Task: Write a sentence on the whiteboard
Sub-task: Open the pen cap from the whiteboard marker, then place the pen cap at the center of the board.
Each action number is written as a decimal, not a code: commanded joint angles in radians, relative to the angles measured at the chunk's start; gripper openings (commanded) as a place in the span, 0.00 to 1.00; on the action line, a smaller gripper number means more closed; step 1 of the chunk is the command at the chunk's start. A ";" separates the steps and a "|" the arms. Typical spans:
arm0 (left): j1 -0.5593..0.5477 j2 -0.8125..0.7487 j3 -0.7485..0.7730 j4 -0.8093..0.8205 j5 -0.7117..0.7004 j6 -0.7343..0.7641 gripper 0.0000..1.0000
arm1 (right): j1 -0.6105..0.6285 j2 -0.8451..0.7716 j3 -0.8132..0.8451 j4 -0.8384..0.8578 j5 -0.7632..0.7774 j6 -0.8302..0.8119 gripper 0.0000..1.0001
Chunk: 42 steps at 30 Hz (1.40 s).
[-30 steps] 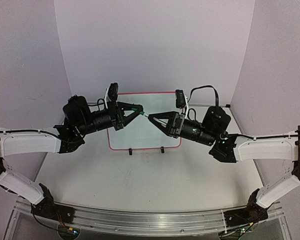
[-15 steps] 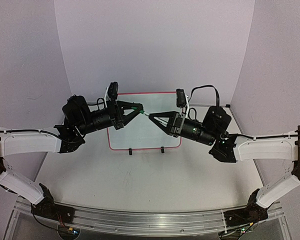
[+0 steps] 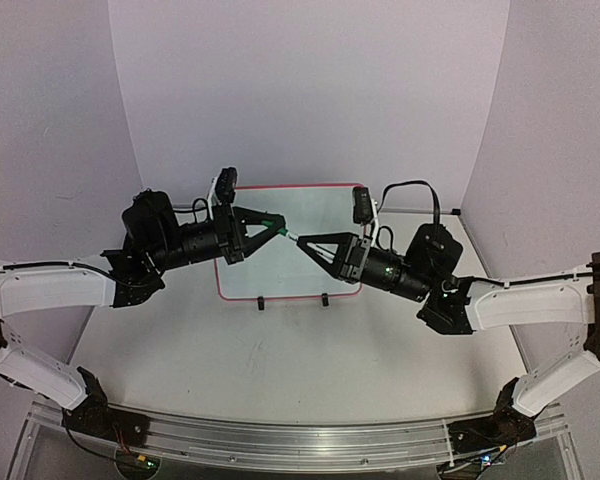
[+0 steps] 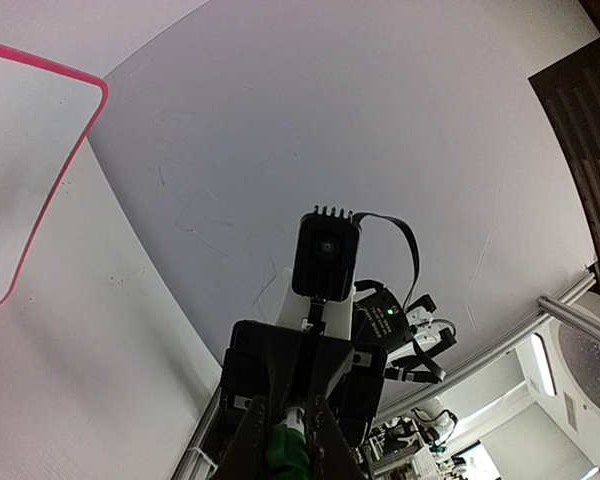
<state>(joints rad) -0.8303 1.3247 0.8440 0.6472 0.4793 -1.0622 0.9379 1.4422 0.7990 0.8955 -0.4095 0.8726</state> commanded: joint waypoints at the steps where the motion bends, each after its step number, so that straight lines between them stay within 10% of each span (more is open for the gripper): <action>1: 0.087 -0.126 0.009 -0.017 -0.102 0.083 0.00 | -0.008 -0.026 -0.020 0.037 0.011 0.009 0.00; 15: 0.212 -0.361 -0.032 -0.433 -0.148 0.251 0.00 | -0.009 -0.108 -0.097 -0.009 0.033 -0.005 0.00; 23: 0.212 -0.437 -0.250 -0.809 -0.316 0.336 0.00 | -0.010 -0.262 -0.024 -0.505 0.205 -0.222 0.00; 42: 0.211 -0.074 -0.349 -0.766 -0.348 0.329 0.00 | 0.007 -0.195 0.036 -0.612 0.220 -0.274 0.00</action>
<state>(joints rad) -0.6224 1.2007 0.4320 -0.1162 0.1837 -0.7544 0.9329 1.2301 0.7792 0.2737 -0.1852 0.6193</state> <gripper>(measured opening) 0.089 0.067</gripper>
